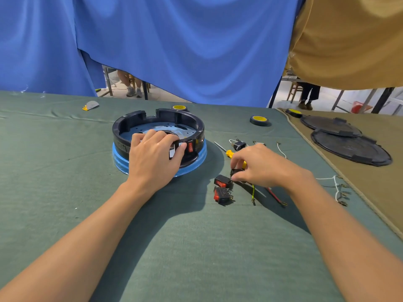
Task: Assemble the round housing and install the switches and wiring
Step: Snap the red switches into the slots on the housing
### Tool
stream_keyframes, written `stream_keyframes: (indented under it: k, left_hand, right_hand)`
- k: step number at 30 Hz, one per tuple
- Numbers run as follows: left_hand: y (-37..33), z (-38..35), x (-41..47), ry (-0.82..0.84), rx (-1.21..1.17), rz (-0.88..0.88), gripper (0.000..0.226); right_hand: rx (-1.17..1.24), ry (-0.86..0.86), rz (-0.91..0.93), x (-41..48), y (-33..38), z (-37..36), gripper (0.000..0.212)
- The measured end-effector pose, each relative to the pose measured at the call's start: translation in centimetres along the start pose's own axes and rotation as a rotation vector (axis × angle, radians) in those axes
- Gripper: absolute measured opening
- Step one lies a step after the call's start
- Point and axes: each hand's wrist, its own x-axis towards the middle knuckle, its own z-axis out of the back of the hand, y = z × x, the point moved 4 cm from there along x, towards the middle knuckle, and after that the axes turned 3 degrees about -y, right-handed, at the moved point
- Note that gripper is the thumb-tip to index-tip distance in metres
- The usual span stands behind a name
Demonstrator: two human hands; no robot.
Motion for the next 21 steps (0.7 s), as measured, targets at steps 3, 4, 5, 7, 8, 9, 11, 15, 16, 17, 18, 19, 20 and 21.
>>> stream_keyframes:
  k: [3, 4, 5, 7, 8, 9, 11, 15, 16, 17, 18, 19, 20, 21]
  left_hand:
    - [0.2, 0.4, 0.2, -0.006, 0.047, -0.027, 0.03]
    - [0.3, 0.6, 0.2, -0.017, 0.082, -0.039, 0.03]
    - [0.5, 0.7, 0.3, -0.02, 0.107, -0.048, 0.031]
    - [1.0, 0.9, 0.4, 0.006, 0.102, -0.044, 0.035]
    - [1.2, 0.9, 0.5, 0.028, 0.076, -0.03, 0.037]
    - [1.3, 0.9, 0.5, 0.049, 0.046, -0.017, 0.039]
    - [1.3, 0.9, 0.5, 0.067, 0.0, -0.014, 0.04]
    - [0.8, 0.8, 0.2, 0.045, 0.0, -0.042, 0.032]
    - [0.6, 0.6, 0.1, 0.042, 0.008, -0.038, 0.031]
    - [0.3, 0.5, 0.0, 0.04, 0.014, -0.03, 0.029]
    - [-0.1, 0.5, -0.1, 0.033, 0.016, -0.027, 0.027]
    - [-0.3, 0.5, -0.2, 0.03, 0.02, -0.03, 0.027]
    - [-0.5, 0.4, -0.3, 0.034, 0.027, -0.041, 0.028]
    - [-0.5, 0.4, -0.4, 0.049, 0.034, -0.059, 0.031]
  right_hand:
    - [0.016, 0.038, -0.014, 0.0, 0.0, -0.3, 0.028]
    - [0.008, 0.032, -0.007, 0.0, 0.0, -0.3, 0.029]
    - [-0.001, 0.02, 0.007, 0.0, 0.1, -0.3, 0.03]
    - [-0.004, -0.036, 0.04, -0.1, 0.5, -0.1, 0.033]
    - [0.007, -0.087, 0.048, -0.1, 0.6, 0.2, 0.033]
    - [0.024, -0.151, 0.05, -0.1, 0.7, 0.6, 0.033]
    - [0.084, -0.289, 0.042, -0.1, 0.9, 1.3, 0.03]
    - [0.381, -0.442, -0.027, 0.0, 1.7, 1.4, 0.029]
    - [0.479, -0.457, -0.03, 0.0, 2.1, 1.2, 0.025]
    - [0.563, -0.469, -0.028, 0.1, 2.6, 1.0, 0.021]
    - [0.627, -0.476, -0.024, 0.2, 3.1, 0.8, 0.018]
    - [0.679, -0.477, -0.024, 0.3, 3.5, 0.6, 0.016]
    - [0.731, -0.474, -0.028, 0.4, 3.9, 0.4, 0.015]
    - [0.778, -0.469, -0.032, 0.4, 4.2, 0.3, 0.014]
